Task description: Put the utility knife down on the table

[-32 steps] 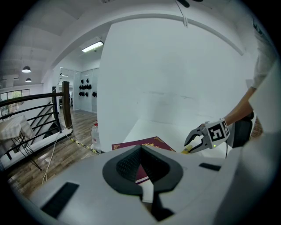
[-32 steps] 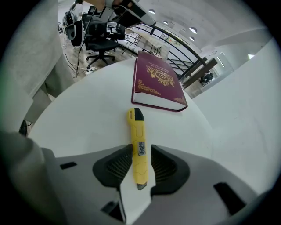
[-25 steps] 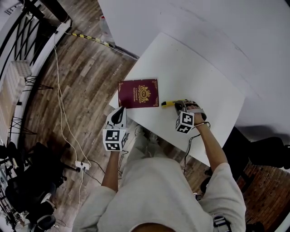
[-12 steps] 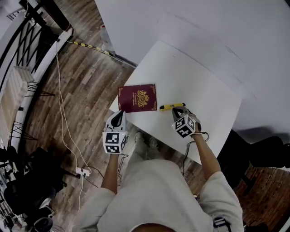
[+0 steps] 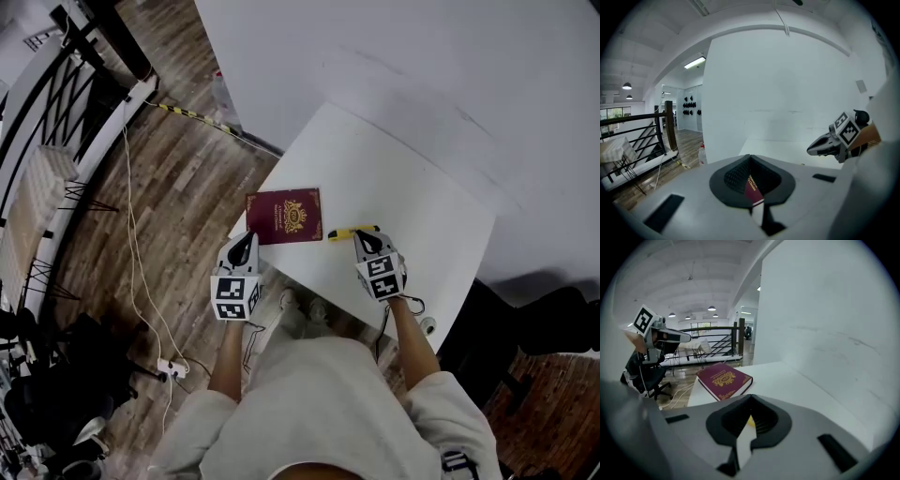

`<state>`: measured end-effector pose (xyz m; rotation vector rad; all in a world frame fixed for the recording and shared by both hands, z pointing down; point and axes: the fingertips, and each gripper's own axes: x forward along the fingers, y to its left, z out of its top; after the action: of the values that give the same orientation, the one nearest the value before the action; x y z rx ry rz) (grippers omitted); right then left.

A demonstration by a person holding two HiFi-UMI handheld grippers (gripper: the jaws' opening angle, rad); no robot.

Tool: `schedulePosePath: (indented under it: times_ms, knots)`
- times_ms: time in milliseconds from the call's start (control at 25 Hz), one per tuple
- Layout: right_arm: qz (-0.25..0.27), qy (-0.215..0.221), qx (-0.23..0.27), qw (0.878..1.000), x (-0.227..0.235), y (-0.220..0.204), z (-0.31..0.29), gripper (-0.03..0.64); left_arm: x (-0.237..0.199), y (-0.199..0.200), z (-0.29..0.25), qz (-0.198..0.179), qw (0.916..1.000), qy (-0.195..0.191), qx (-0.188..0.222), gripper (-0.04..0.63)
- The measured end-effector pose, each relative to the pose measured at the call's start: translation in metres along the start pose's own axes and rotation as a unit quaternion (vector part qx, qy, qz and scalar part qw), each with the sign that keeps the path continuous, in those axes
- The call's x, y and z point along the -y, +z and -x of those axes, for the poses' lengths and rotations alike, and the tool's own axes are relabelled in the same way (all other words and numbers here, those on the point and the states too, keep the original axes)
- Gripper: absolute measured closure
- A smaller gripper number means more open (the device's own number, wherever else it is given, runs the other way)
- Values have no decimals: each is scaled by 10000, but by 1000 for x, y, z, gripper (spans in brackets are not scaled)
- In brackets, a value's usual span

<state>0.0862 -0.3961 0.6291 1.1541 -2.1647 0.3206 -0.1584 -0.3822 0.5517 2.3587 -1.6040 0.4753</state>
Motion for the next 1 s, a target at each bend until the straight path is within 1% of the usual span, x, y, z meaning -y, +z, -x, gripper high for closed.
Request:
schedulePosePath:
  times_ms: [240, 520, 680, 1000]
  knots:
    - [-57, -262, 535, 9982, 4, 36, 19, 618, 2, 24, 1, -113, 9997, 17, 218, 588]
    - [-83, -444, 1010, 9939, 11, 74, 34, 618, 3, 47, 0, -239, 9987, -1, 447, 589]
    - [-95, -626, 1214, 9906, 20, 88, 42, 619, 1, 64, 0, -306, 9977, 14, 607, 589]
    - [-54, -822, 1496, 9853, 30, 109, 54, 619, 1, 91, -5, -470, 9952, -17, 856, 589]
